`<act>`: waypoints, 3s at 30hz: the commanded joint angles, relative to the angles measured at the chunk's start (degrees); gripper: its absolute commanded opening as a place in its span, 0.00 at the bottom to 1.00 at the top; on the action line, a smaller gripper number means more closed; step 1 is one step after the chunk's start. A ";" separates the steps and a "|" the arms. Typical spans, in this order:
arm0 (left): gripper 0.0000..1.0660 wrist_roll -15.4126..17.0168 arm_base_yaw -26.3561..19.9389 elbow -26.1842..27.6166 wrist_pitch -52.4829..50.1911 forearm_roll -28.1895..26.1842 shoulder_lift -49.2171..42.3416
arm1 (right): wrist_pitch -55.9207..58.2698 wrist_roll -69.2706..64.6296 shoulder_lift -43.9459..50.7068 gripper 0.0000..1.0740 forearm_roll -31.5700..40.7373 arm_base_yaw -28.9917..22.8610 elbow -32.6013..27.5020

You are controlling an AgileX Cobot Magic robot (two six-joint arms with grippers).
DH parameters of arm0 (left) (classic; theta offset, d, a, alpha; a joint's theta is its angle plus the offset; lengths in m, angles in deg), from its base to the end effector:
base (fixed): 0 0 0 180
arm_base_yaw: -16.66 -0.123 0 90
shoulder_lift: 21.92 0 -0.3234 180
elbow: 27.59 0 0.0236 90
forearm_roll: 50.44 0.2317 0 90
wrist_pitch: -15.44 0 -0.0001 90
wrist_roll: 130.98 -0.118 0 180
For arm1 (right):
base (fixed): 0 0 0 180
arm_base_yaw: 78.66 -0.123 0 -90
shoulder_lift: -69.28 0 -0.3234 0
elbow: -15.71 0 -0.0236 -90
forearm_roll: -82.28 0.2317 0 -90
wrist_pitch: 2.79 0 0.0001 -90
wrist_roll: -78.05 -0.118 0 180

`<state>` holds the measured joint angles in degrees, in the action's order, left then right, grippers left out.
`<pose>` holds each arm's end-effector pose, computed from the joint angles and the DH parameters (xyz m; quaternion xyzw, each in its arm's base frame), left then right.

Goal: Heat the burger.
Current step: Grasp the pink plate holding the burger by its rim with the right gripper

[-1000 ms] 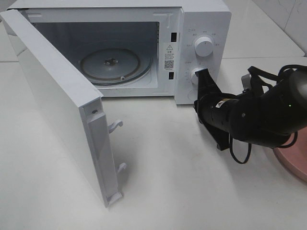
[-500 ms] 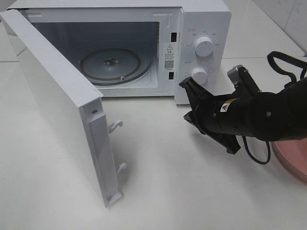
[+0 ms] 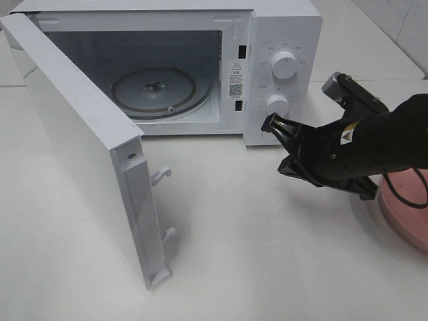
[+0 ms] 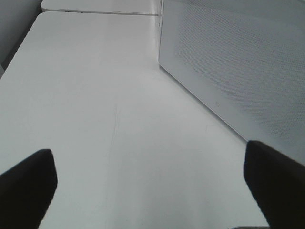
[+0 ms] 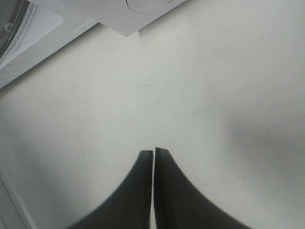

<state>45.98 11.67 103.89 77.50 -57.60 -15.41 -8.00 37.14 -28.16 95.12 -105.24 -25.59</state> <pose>-0.0391 -0.0165 0.2586 -0.0107 0.8513 -0.0257 0.5239 0.2673 0.1311 0.2035 0.2194 0.8927 0.2465 0.3068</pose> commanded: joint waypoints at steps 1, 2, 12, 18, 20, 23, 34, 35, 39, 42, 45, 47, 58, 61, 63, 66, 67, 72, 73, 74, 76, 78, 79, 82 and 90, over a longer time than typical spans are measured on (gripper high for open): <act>0.94 0.23 0.34 -0.11 -0.92 -0.57 -1.38 | 6.25 2.75 3.27 0.06 -4.01 1.66 0.11; 0.94 0.23 0.34 -0.11 -0.92 -0.57 -1.38 | 6.25 2.75 3.27 0.06 -4.01 1.66 0.11; 0.94 0.23 0.34 -0.11 -0.92 -0.57 -1.38 | 21.94 13.06 10.14 0.07 -6.65 4.58 1.43; 0.94 0.23 0.34 -0.11 -0.92 -0.57 -1.38 | 35.24 25.90 10.60 0.07 -6.65 4.58 6.82; 0.94 0.23 0.34 -0.11 -0.92 -0.57 -1.38 | 38.67 32.60 10.60 0.08 -7.56 4.58 8.42; 0.94 0.23 0.34 -0.11 -0.92 -0.57 -1.38 | 42.34 36.33 10.60 0.09 -8.08 4.58 9.45; 0.94 0.23 0.34 -0.11 -0.92 -0.57 -1.38 | 46.47 37.87 10.60 0.31 -11.63 5.04 9.68; 0.94 0.23 0.34 -0.11 -0.92 -0.57 -1.38 | 46.47 37.87 10.60 0.31 -11.63 5.04 9.68; 0.94 0.23 0.34 -0.11 -0.92 -0.57 -1.38 | 47.15 37.87 10.60 0.61 -12.83 6.93 9.68; 0.94 0.23 0.34 -0.11 -0.92 -0.57 -1.38 | 47.33 37.87 10.60 0.90 -14.78 9.22 9.68; 0.94 0.23 0.34 -0.11 -0.92 -0.57 -1.38 | 47.27 37.64 10.60 0.95 -15.41 10.83 9.68; 0.94 0.23 0.34 -0.11 -0.92 -0.57 -1.38 | 47.27 37.53 10.60 0.95 -15.41 11.63 9.68; 0.94 0.23 0.34 -0.11 -0.92 -0.57 -1.38 | 46.81 36.55 8.54 0.92 -17.02 18.11 9.68; 0.94 0.23 0.34 -0.11 -0.92 -0.57 -1.38 | 46.07 36.55 6.19 0.91 -17.19 18.05 9.68; 0.94 0.23 0.34 -0.11 -0.92 -0.57 -1.38 | 45.09 36.55 4.47 0.90 -17.19 18.05 9.68; 0.94 0.23 0.34 -0.11 -0.92 -0.57 -1.38 | 43.43 36.55 2.23 0.90 -17.19 18.05 9.68; 0.94 0.23 0.34 -0.11 -0.92 -0.57 -1.38 | 43.43 36.55 2.23 0.90 -17.19 18.05 9.68; 0.94 0.23 0.34 -0.11 -0.92 -0.57 -1.38 | 40.62 36.55 -0.92 0.88 -17.19 18.05 9.68; 0.94 0.23 0.34 -0.11 -0.92 -0.57 -1.38 | 39.82 36.55 -2.01 0.87 -17.19 18.05 9.68; 0.94 0.23 0.34 -0.11 -0.92 -0.57 -1.38 | 39.48 36.55 -2.64 0.87 -17.30 18.05 9.68; 0.94 0.23 0.34 -0.11 -0.92 -0.57 -1.38 | 38.85 36.55 -3.67 0.87 -17.70 18.05 9.68; 0.94 0.23 0.34 -0.11 -0.92 -0.57 -1.38 | 38.10 36.44 -4.64 0.86 -18.39 18.05 9.68; 0.94 0.23 0.34 -0.11 -0.92 -0.57 -1.38 | 37.76 36.44 -4.98 0.86 -18.62 18.05 9.68; 0.94 0.23 0.34 -0.11 -0.92 -0.57 -1.38 | 36.55 36.33 -6.59 0.85 -19.37 18.05 9.68; 0.94 0.23 0.34 -0.11 -0.92 -0.57 -1.38 | 34.84 36.04 -8.94 0.83 -19.71 18.05 9.68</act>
<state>45.98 11.67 103.89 77.50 -57.60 -15.41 26.95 73.52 -36.81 75.86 -87.54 -16.48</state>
